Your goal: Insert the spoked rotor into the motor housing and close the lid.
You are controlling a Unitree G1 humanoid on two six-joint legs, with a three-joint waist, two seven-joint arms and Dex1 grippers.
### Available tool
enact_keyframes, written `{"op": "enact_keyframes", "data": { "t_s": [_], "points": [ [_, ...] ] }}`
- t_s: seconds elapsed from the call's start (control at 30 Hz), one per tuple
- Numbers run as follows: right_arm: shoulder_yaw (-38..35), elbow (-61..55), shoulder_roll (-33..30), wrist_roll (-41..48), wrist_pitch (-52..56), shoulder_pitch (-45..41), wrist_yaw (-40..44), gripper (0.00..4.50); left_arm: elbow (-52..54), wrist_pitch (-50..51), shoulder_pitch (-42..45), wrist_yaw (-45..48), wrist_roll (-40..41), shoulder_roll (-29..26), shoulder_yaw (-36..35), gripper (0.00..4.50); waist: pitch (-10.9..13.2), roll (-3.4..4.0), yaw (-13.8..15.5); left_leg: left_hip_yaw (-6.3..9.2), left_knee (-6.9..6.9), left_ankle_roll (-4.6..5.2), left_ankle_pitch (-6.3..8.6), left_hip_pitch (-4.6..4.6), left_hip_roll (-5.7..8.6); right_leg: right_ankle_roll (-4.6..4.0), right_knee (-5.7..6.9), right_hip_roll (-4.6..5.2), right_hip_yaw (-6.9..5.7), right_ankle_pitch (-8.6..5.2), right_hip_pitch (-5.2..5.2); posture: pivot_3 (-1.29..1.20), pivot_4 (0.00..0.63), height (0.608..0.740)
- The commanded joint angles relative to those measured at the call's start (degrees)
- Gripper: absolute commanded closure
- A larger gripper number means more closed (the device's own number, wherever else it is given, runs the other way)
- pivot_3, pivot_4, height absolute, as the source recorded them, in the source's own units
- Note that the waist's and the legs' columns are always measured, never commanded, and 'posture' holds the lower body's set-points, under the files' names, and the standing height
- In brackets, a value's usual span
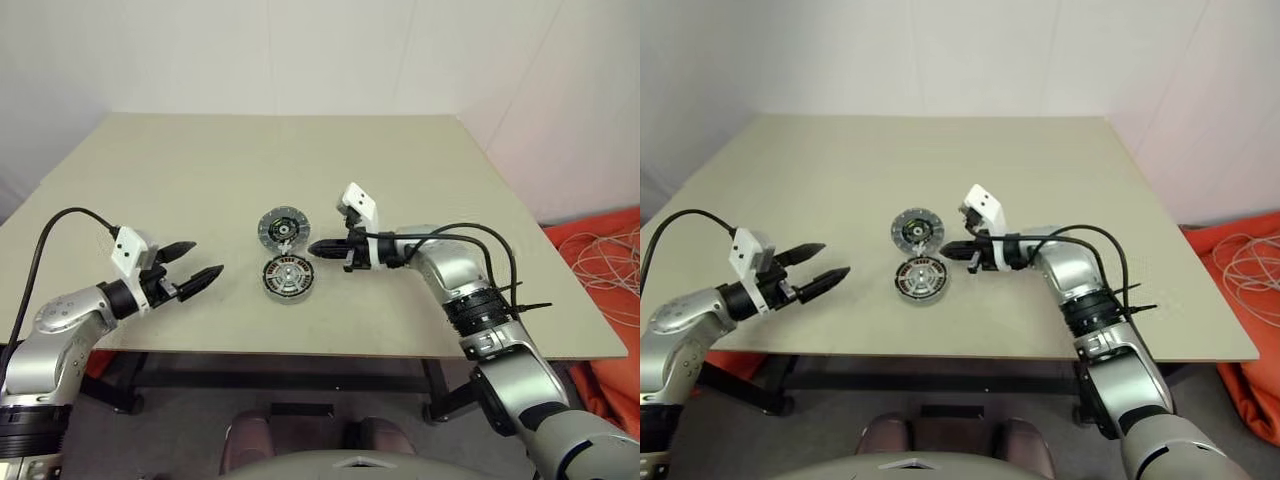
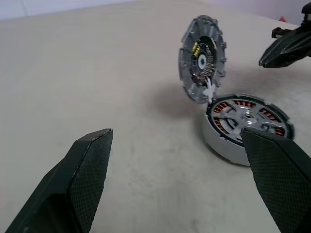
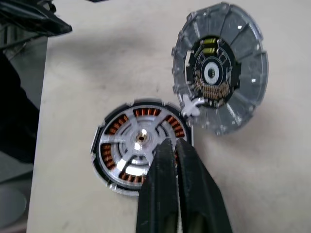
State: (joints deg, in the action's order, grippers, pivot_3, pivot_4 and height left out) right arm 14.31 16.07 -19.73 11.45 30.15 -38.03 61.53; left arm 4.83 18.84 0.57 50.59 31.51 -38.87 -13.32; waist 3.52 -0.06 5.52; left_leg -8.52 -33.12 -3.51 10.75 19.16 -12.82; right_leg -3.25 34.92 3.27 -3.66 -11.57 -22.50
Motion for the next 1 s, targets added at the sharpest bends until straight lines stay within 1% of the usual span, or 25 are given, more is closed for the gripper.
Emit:
{"op": "enact_keyframes", "data": {
  "t_s": [0.03, 0.13, 0.23, 0.33, 0.5, 0.63, 0.73, 0.87, 1.0],
  "points": [
    [3.1, -4.9, -4.2, -2.7, -6.8, -0.4, 4.6, 3.27, -0.6, -1.8, 0.2, 1.5, 0.6, 0.3, -2.0, 0.00, 0.0, 0.01, 0.0, 0.00, 0.00, 0.00, 0.00, -0.01, 0.00, 0.01, 0.00, 0.00, 0.00, 0.00, 0.01, 0.00, 0.000, 0.740],
    [8.2, -6.3, -8.2, -7.2, -14.5, -1.9, 9.4, 2.19, -1.6, -3.0, -0.3, 2.8, 1.0, 1.1, -2.4, 0.00, 0.0, -0.01, 0.0, -0.01, -0.04, 0.00, 0.00, -0.03, -0.01, 0.02, -0.03, 0.00, 0.00, -0.01, 0.04, 0.00, 0.000, 0.740],
    [11.1, -5.1, -9.0, -9.1, -19.0, -5.5, 13.8, 1.18, -2.7, -4.2, -1.2, 3.8, 0.3, 1.5, -2.2, 0.00, 0.0, 0.02, -0.3, -0.02, -0.04, -0.01, 0.00, -0.05, -0.02, 0.03, -0.02, -0.01, 0.00, -0.02, 0.04, 0.00, 0.000, 0.740],
    [13.9, -1.2, -8.9, -11.4, -24.6, -9.8, 18.6, 0.09, -3.0, -4.8, -1.8, 4.4, -0.5, 1.9, -1.6, 0.00, 0.0, 0.02, -0.4, -0.04, -0.04, -0.01, -0.01, -0.06, -0.04, 0.02, 0.03, -0.02, 0.00, -0.01, -0.03, 0.00, 0.000, 0.740],
    [18.5, 9.5, -7.0, -17.0, -39.0, -17.5, 23.0, 0.04, -1.6, -4.5, -2.4, 3.7, -0.3, 2.8, -1.5, 0.00, 0.0, -0.01, -0.2, -0.03, -0.12, 0.01, 0.00, -0.01, -0.01, -0.03, 0.04, 0.01, 0.00, 0.02, -0.04, 0.00, 0.000, 0.740],
    [23.6, 22.0, -3.8, -26.2, -56.6, -24.3, 18.8, 0.04, 0.6, -4.5, -4.0, 2.6, -0.2, 3.7, -1.9, 0.00, 0.0, -0.01, -0.5, -0.04, -0.12, 0.01, 0.00, 0.08, -0.02, -0.31, 0.08, 0.01, 0.00, 0.18, -0.15, 0.00, 0.000, 0.740],
    [26.9, 29.9, -2.2, -32.6, -66.8, -27.5, 14.1, 0.04, 2.8, -4.2, -5.4, 1.5, -0.2, 4.2, -2.1, 0.00, 0.0, -0.02, -0.7, -0.03, -0.11, 0.01, 0.00, 0.18, -0.02, -0.36, 0.12, 0.01, 0.00, 0.20, -0.26, 0.00, 0.000, 0.740],
    [28.7, 37.1, 0.3, -37.4, -73.1, -30.0, 9.9, 0.04, 4.8, -3.9, -6.8, 0.0, 0.0, 4.9, -2.4, 0.00, 0.0, -0.02, -1.2, -0.02, -0.13, 0.03, 0.02, 0.49, -0.02, -0.44, 0.13, 0.01, -0.01, 0.24, -0.53, 0.00, 0.000, 0.740],
    [30.1, 42.4, 2.5, -42.2, -77.4, -31.8, 4.5, 0.04, 6.1, -3.8, -7.7, -0.8, 0.0, 5.4, -2.4, 0.00, 0.0, -0.01, -1.8, -0.02, -0.16, 0.04, 0.02, 0.56, -0.05, -0.48, 0.21, -0.01, -0.01, 0.24, -0.60, 0.00, 0.000, 0.740]
  ]
}}
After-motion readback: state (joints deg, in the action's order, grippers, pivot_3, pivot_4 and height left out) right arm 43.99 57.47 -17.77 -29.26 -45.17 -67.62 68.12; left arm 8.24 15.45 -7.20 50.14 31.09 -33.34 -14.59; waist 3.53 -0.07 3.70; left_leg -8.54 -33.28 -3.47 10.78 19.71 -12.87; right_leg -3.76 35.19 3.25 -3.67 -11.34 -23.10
